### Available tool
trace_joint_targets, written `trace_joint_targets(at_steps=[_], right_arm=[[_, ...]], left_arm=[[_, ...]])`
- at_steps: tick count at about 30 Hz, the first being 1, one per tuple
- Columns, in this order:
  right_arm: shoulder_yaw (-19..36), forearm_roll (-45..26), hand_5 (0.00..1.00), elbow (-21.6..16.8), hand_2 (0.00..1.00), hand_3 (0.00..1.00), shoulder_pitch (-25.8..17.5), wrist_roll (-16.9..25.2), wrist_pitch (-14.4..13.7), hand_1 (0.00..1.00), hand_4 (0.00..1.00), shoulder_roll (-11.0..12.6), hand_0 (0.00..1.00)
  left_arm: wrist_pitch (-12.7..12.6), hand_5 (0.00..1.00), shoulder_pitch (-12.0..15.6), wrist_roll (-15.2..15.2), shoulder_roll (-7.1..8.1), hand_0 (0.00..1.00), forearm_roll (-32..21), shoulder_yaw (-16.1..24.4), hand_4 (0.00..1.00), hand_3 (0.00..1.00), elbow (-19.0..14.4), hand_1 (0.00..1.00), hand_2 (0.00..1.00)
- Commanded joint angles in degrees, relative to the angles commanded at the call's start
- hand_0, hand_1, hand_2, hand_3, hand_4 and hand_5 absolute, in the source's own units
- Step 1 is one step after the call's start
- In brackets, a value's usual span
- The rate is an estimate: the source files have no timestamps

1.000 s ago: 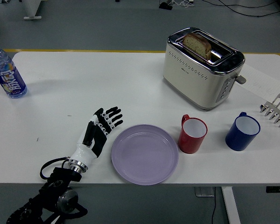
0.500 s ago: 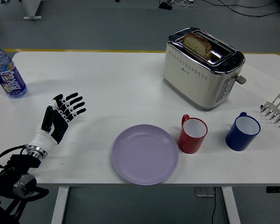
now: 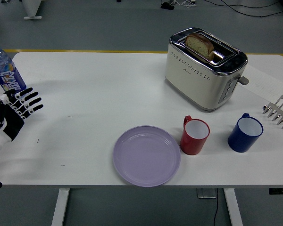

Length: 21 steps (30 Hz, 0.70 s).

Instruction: Push plate across desktop

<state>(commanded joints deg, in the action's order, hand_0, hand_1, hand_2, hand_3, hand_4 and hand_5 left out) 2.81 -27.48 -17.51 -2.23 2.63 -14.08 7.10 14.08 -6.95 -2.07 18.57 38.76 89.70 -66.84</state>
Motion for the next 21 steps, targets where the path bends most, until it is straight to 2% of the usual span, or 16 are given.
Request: trace_joint_targets(at_steps=[10,21], right_arm=[[-0.28,-0.44,0.452,-0.03,0.663,0.593,-0.28,0.15,0.00,0.549,0.312,0.00,0.561],[-0.57,-0.68,0.452,0.03,0.664,0.593,0.21,0.35,0.13,0.548,0.314,0.16,0.562]], left_arm=[[-0.36,0.998,1.24,-0.30,0.26,0.665,0.26,4.55,0.539,0.712,1.39,0.743,0.744],[-0.48,0.998,1.40,-0.08,0.59,0.665,0.67,7.18,0.555,0.710,1.69,0.742,0.743]])
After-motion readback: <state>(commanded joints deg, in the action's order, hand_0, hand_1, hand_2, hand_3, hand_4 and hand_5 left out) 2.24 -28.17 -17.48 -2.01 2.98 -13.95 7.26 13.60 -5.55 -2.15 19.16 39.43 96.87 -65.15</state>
